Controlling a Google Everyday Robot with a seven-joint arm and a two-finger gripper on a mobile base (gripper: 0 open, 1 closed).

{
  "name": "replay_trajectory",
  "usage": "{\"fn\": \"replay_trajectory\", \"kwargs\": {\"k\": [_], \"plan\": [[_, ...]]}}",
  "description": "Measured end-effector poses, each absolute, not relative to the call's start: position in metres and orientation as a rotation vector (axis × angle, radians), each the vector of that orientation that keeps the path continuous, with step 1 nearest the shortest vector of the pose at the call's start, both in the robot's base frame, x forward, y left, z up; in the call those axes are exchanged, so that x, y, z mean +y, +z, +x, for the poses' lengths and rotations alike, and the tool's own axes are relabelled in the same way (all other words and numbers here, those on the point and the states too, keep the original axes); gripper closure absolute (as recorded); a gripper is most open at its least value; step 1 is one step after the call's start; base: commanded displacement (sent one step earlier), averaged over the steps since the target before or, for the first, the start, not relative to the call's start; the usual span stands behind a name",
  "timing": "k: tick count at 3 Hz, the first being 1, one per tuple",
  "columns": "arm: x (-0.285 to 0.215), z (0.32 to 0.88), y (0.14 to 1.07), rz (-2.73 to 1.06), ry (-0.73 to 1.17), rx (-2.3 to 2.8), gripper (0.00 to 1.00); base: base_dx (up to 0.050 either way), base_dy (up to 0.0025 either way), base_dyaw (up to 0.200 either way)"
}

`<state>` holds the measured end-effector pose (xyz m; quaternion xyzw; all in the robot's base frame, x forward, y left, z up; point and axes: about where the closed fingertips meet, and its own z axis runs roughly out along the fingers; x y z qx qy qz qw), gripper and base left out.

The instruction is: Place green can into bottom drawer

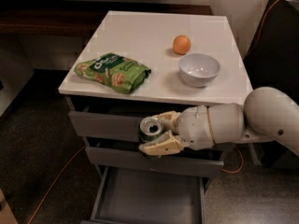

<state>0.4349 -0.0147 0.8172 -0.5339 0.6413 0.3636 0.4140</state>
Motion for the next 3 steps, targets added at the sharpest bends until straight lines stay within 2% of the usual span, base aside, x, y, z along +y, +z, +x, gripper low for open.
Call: {"fn": "replay_trajectory", "kwargs": {"k": [2, 3], "plan": [[-0.034, 0.44, 0.766, -1.271, 0.971, 1.534, 1.0, 0.0, 0.0, 0.0], [-0.053, 0.444, 0.738, -1.22, 0.958, 1.537, 1.0, -0.05, 0.00001, 0.0]]}}
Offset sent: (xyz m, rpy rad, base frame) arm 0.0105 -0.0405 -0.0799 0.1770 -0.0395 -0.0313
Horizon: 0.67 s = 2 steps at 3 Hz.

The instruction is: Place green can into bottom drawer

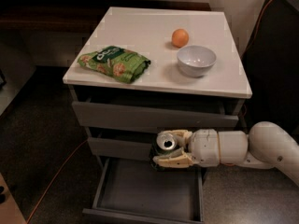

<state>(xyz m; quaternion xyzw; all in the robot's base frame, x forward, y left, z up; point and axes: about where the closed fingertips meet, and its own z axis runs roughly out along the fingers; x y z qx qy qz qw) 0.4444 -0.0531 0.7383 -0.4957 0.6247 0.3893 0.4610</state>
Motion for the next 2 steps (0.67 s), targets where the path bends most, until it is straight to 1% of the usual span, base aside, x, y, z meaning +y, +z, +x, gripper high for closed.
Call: {"fn": "replay_trajectory", "kwargs": {"k": [1, 2], "plan": [[-0.053, 0.444, 0.738, -1.22, 0.958, 1.537, 1.0, 0.0, 0.0, 0.0], [-0.041, 0.456, 0.687, -1.182, 0.992, 1.587, 1.0, 0.0, 0.0, 0.0]]}}
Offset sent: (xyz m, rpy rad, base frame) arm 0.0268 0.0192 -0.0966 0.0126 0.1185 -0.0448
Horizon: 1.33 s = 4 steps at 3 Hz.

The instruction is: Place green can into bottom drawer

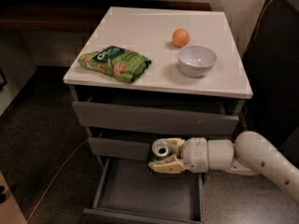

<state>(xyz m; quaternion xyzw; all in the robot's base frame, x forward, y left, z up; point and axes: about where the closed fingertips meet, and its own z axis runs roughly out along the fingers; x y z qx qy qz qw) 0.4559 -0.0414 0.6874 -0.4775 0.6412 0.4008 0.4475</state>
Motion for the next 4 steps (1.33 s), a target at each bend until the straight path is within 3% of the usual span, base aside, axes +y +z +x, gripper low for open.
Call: {"fn": "replay_trajectory", "kwargs": {"k": [2, 4], "plan": [[-0.025, 0.47, 0.584, -1.133, 0.978, 1.666, 1.0, 0.0, 0.0, 0.0], [-0.011, 0.507, 0.432, -1.165, 0.709, 1.619, 1.0, 0.0, 0.0, 0.0]]}}
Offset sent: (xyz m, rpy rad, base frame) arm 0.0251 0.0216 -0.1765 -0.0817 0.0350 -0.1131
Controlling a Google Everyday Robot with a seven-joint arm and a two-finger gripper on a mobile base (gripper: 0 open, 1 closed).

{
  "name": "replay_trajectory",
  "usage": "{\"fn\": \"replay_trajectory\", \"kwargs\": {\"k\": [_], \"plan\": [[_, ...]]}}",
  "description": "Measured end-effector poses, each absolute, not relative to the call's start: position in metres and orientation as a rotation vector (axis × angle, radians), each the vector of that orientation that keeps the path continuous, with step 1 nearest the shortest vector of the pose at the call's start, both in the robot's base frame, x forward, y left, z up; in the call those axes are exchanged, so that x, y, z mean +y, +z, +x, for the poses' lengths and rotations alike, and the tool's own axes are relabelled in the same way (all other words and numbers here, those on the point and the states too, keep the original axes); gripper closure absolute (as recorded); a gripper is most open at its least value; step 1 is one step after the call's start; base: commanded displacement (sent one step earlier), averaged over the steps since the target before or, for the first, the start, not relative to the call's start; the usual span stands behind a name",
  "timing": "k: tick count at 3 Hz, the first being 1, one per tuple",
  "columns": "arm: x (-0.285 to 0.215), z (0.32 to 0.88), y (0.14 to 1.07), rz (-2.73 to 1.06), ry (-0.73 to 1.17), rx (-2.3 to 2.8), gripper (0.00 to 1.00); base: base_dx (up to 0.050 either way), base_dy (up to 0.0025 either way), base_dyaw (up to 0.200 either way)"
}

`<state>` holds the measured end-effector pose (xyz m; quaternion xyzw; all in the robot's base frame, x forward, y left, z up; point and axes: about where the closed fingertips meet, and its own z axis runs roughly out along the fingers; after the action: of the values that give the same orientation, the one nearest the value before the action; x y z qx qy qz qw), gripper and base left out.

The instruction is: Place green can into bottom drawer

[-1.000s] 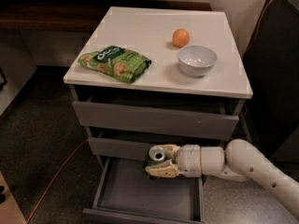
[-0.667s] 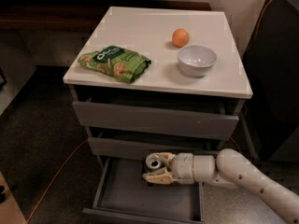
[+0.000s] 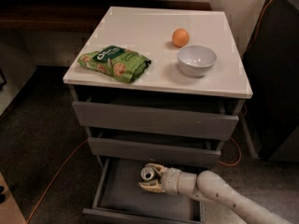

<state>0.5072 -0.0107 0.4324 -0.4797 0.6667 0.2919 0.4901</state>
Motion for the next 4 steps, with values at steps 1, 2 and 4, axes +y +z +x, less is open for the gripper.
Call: {"fn": "replay_trajectory", "kwargs": {"k": [1, 2, 4], "plan": [[-0.012, 0.507, 0.428, -1.159, 0.706, 1.634, 1.0, 0.0, 0.0, 0.0], [-0.022, 0.507, 0.394, -1.113, 0.679, 1.74, 1.0, 0.0, 0.0, 0.0], [-0.042, 0.505, 0.319, -1.089, 0.575, 1.822, 1.0, 0.0, 0.0, 0.0]]}}
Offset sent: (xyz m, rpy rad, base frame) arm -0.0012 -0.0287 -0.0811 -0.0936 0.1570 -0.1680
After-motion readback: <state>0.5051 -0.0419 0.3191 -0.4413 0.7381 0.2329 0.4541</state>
